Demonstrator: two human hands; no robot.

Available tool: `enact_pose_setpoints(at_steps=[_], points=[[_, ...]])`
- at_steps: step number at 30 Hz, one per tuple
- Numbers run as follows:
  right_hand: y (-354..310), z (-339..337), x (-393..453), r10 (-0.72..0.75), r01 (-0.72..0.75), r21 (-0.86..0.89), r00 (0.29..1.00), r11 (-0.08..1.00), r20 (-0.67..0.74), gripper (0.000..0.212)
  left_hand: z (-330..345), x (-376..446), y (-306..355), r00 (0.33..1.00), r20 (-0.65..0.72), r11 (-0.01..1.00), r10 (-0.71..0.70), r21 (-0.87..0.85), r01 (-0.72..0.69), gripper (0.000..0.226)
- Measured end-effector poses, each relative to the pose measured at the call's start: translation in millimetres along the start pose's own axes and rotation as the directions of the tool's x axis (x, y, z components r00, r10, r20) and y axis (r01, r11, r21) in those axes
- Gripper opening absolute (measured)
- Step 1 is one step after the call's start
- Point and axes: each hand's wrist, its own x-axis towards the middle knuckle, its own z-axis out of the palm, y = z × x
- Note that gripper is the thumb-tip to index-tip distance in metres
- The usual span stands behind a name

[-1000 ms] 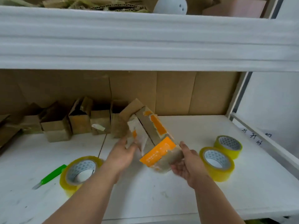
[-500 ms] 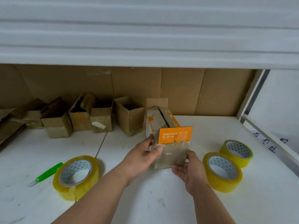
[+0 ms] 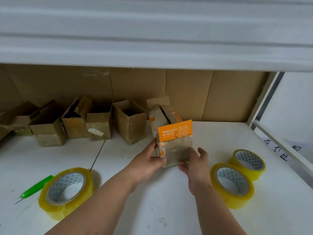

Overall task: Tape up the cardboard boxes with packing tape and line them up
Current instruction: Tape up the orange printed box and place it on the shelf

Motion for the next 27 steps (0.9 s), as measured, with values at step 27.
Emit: enact_pose_setpoints(at_steps=[27], points=[[2.2, 52.1, 23.4, -0.172, 0.156, -0.154, 0.981, 0.976, -0.093, 0.03, -71.9, 42.4, -24.5, 0.939, -0.334, 0.788, 0.085, 0.599, 0.142, 0.068]])
